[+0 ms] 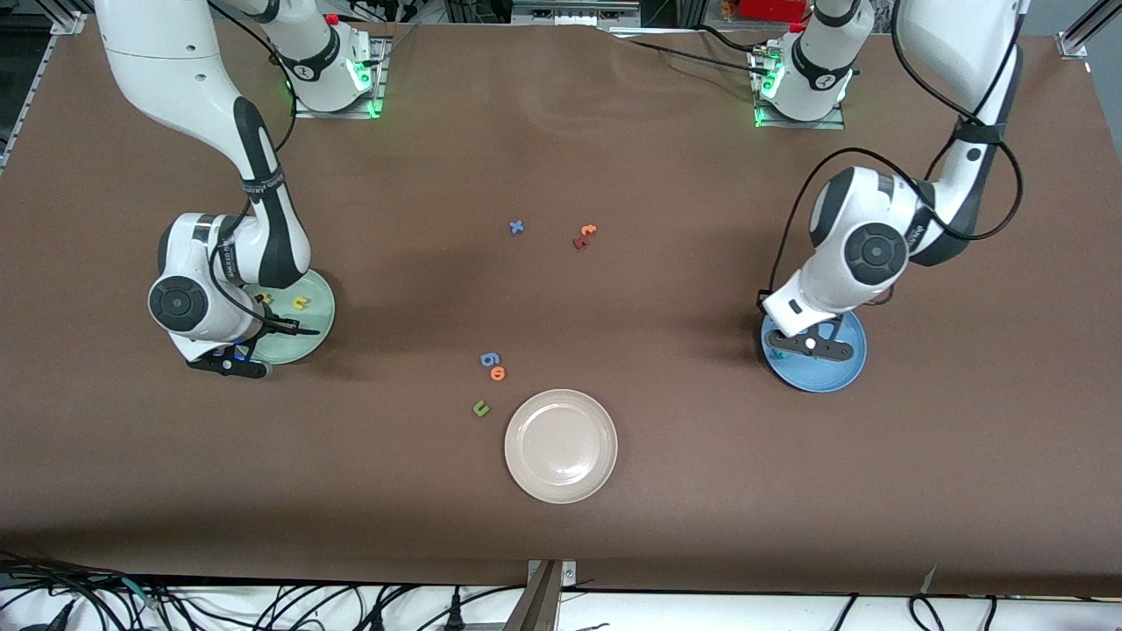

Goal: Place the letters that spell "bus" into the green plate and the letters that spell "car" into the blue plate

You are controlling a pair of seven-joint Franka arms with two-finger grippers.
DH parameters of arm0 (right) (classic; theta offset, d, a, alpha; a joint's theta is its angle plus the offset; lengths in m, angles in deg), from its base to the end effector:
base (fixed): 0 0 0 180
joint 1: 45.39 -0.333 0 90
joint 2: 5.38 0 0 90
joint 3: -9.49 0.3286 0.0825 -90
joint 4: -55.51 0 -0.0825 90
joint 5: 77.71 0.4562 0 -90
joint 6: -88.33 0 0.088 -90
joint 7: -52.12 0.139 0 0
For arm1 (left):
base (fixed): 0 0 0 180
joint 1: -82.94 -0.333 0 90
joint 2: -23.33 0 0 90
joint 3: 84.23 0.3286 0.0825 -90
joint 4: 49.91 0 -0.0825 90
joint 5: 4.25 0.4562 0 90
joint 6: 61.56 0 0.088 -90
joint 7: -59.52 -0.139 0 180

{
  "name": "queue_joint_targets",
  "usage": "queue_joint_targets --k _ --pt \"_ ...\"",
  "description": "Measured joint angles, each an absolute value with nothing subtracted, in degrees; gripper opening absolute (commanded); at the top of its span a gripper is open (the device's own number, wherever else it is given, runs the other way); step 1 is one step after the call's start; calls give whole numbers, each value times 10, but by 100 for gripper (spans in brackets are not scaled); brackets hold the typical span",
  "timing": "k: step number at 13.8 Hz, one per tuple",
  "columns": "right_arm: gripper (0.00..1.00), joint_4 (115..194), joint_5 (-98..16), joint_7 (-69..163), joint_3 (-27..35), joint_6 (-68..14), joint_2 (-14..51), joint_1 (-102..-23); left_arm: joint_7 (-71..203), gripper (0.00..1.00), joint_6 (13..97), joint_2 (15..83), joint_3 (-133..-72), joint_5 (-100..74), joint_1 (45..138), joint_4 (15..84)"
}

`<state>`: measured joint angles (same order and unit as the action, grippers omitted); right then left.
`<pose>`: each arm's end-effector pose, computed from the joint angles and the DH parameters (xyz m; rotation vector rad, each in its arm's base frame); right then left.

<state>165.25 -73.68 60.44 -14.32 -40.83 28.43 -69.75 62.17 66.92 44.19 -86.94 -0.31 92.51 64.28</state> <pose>0.6507 0.0018 0.1166 2.9244 -0.2131 -0.2705 0.6324 -0.1341 0.1982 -3.0709 0.3264 0.1677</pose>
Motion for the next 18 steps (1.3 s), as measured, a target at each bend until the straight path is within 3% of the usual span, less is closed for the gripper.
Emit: queue_joint_targets --k 2,3,4,6,10,13,18 --pt "100 1647 -737 604 -143 -404 279 -698 590 29 688 446 -870 -2 904 648" --pt "100 1640 -737 604 -143 -391 273 -698 581 52 697 451 -870 -2 897 651" --pt "100 1627 -737 604 -143 -366 262 -698 578 82 704 456 -870 -2 892 651" --pt "100 1587 -737 603 -145 -290 235 -698 578 99 711 464 -870 -1 889 649" --pt "100 1482 -737 603 -147 -120 191 -697 578 100 689 465 -870 -1 881 618" --pt "100 1410 -737 603 -147 -22 170 -698 579 100 599 465 -870 -1 877 566" --pt "100 1378 -737 603 -147 11 108 -698 579 100 501 456 -870 -1 859 505"
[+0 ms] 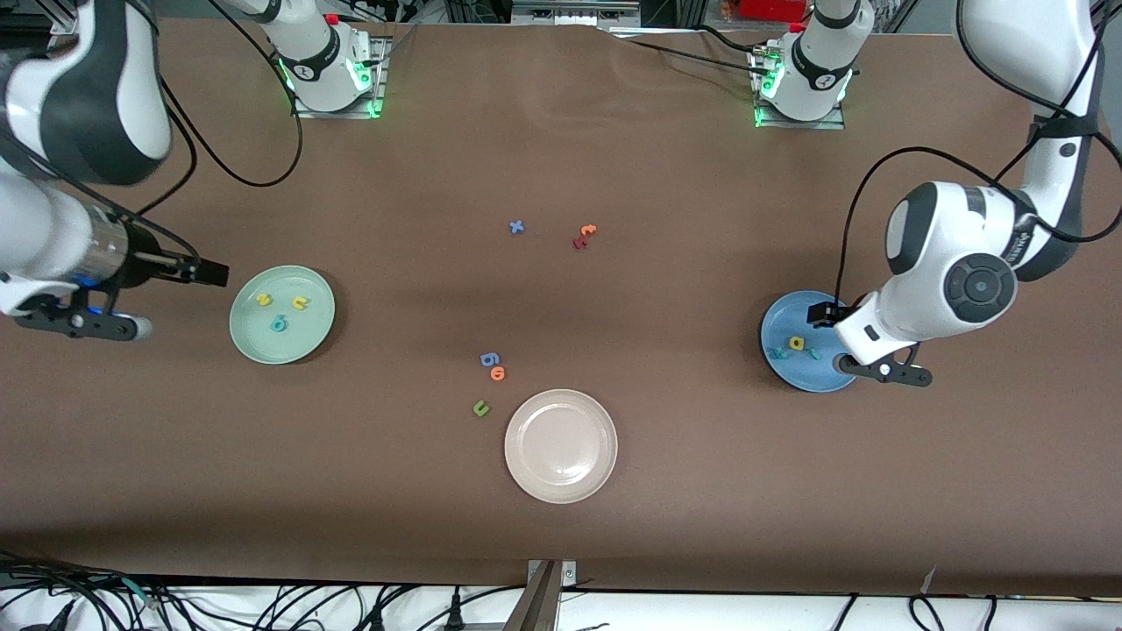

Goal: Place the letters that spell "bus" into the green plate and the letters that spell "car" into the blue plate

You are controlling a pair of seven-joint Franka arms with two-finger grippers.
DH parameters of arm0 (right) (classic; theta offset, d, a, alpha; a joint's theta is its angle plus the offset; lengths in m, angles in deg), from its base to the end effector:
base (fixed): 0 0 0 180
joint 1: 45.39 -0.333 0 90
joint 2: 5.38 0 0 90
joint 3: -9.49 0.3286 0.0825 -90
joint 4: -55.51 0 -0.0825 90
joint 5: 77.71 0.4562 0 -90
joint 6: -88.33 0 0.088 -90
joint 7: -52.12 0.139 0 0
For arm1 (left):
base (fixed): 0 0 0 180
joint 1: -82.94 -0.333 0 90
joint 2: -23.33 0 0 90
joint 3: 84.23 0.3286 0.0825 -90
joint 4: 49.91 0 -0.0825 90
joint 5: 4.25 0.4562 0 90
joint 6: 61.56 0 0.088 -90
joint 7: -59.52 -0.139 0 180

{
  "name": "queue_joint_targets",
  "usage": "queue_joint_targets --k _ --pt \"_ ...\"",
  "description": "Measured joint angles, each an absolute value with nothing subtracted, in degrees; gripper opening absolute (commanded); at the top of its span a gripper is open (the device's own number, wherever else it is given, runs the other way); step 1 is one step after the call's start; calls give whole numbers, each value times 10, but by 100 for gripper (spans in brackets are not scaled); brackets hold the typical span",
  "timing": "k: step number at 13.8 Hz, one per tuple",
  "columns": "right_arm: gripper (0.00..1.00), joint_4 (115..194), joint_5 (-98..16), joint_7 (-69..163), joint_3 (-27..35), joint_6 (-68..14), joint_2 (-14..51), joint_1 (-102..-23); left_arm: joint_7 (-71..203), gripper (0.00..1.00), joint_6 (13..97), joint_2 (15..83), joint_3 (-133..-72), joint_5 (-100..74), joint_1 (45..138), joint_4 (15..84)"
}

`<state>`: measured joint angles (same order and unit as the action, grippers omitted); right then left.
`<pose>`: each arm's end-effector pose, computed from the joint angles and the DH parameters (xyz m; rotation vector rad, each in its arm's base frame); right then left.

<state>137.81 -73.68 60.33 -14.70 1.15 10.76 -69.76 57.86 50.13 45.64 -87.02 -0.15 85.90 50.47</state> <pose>0.6887 0.0418 0.5013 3.0662 -0.2116 -0.2594 0.6869 -0.0608 0.2759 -3.0661 0.2463 0.2924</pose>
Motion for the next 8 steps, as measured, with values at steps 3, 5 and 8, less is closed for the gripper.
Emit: queue_joint_targets --k 3,5,8 --pt "100 1378 -737 603 -147 12 75 -697 579 100 461 434 -870 -4 847 499" --pt "100 1379 -737 603 -147 13 62 -696 581 100 424 406 -870 -10 840 496" --pt "100 1381 -741 602 -141 13 51 -671 581 100 372 358 -870 -11 832 493"
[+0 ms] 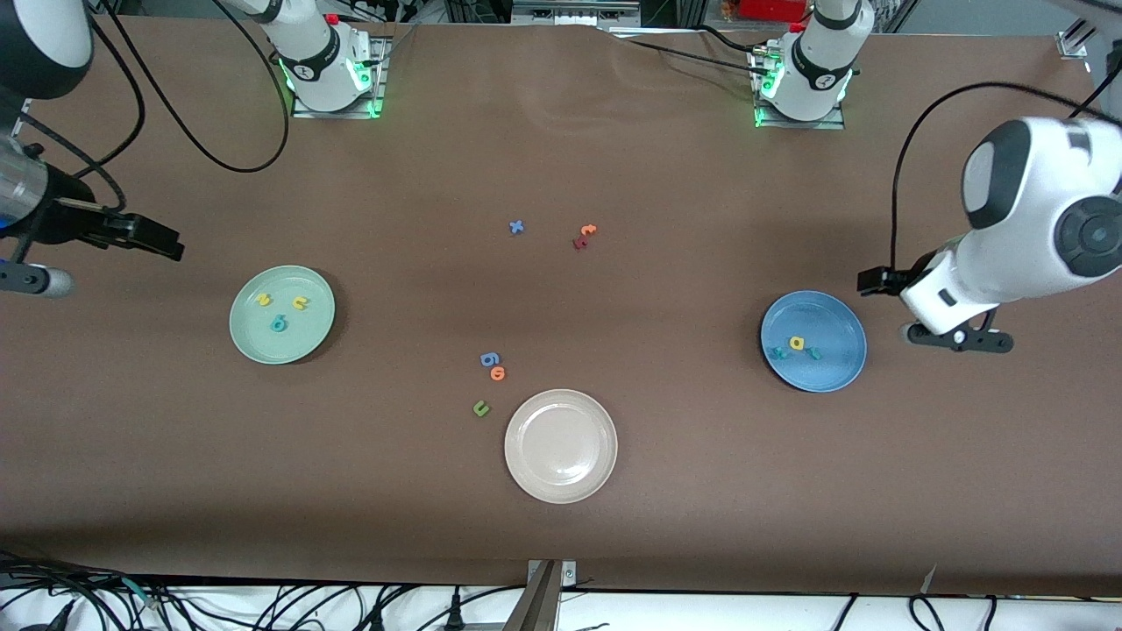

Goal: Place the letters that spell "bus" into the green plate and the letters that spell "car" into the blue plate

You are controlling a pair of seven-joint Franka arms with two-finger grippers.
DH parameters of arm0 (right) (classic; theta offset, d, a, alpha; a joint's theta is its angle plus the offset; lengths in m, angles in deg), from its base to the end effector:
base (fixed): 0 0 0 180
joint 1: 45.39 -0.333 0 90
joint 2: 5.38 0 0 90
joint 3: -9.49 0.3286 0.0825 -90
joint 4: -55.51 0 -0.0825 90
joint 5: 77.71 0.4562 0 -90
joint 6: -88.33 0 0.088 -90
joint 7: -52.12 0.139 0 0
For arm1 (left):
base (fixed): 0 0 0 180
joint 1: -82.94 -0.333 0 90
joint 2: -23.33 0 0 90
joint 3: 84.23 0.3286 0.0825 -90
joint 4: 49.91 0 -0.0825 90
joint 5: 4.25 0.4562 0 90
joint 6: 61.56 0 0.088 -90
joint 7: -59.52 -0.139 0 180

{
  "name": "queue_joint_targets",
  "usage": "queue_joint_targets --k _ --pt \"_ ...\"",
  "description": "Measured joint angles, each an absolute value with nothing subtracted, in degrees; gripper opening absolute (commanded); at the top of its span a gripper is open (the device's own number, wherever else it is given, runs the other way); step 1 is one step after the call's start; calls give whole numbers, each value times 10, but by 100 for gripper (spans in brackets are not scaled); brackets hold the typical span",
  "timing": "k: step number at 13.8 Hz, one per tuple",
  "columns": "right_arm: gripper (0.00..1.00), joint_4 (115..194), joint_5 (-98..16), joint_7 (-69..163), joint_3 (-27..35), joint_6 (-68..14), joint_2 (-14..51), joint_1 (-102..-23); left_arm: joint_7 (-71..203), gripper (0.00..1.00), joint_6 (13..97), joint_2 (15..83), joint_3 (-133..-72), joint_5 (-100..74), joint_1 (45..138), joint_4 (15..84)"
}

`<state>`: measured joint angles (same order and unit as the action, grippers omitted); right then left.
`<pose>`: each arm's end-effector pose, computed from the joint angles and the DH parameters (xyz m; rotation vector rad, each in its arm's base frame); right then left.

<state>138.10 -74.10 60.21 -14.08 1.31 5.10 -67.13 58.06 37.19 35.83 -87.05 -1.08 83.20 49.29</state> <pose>0.6708 0.0083 0.5606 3.1123 -0.2650 -0.1404 0.6602 -0.0273 0.3890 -3.0728 0.1444 0.3476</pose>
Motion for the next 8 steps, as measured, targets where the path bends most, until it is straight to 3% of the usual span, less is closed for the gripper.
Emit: queue_joint_targets --k 3,8 --pt "100 1388 -763 599 -80 11 31 -602 581 100 293 327 -871 -11 832 458" --pt "100 1409 -778 599 -28 -12 0 -556 581 100 190 308 -871 -11 831 366"
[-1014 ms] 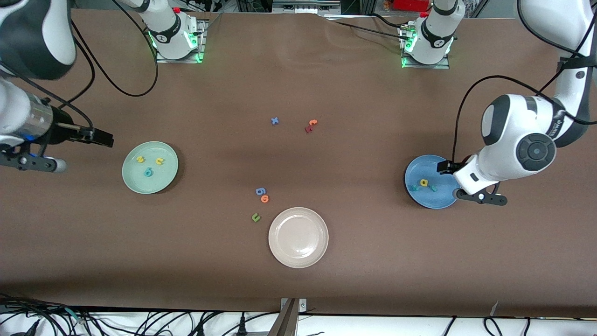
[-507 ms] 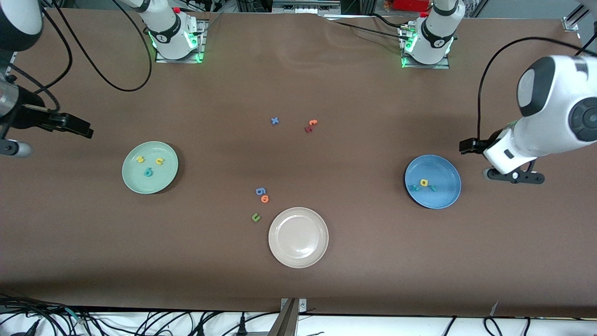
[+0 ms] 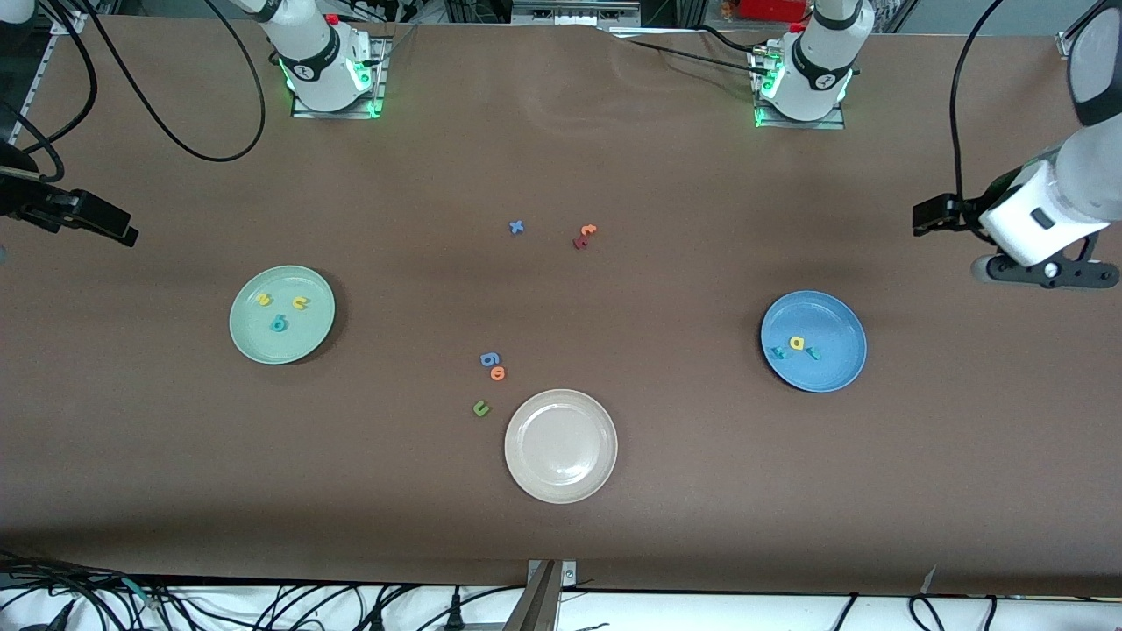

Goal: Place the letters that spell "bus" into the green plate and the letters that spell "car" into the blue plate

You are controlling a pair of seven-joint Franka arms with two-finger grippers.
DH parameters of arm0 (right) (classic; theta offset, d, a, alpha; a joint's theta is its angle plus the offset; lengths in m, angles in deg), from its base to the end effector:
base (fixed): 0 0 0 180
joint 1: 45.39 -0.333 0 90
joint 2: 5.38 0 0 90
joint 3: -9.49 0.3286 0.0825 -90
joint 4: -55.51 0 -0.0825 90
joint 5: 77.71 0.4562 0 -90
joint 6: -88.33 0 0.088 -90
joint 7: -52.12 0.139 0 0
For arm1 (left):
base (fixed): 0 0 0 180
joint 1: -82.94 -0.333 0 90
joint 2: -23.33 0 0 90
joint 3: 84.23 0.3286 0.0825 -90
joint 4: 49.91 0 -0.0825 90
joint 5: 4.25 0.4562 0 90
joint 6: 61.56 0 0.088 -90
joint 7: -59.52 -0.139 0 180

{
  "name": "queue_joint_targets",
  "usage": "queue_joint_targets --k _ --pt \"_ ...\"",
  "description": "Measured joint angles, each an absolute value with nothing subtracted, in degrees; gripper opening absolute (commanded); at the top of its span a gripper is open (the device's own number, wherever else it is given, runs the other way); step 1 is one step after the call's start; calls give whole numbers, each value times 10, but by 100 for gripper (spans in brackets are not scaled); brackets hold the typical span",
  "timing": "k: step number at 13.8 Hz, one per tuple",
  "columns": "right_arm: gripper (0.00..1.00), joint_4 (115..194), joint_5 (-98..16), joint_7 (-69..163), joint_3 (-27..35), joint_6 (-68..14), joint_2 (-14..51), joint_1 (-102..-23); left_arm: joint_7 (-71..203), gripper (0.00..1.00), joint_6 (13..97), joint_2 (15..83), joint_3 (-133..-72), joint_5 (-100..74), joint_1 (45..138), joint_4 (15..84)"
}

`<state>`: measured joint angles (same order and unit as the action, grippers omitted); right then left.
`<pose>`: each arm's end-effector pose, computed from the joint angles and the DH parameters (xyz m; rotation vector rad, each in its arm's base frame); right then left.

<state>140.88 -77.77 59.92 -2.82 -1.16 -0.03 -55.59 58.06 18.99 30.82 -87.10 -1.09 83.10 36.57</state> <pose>0.6542 -0.0185 0.5897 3.1080 -0.2683 -0.0285 0.6384 -0.0238 0.5434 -3.0666 0.1167 0.3597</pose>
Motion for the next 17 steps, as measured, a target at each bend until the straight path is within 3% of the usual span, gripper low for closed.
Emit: queue_joint_targets --k 17 --pt "100 1404 -788 608 13 -18 -36 -529 592 100 208 297 -878 -34 804 369"
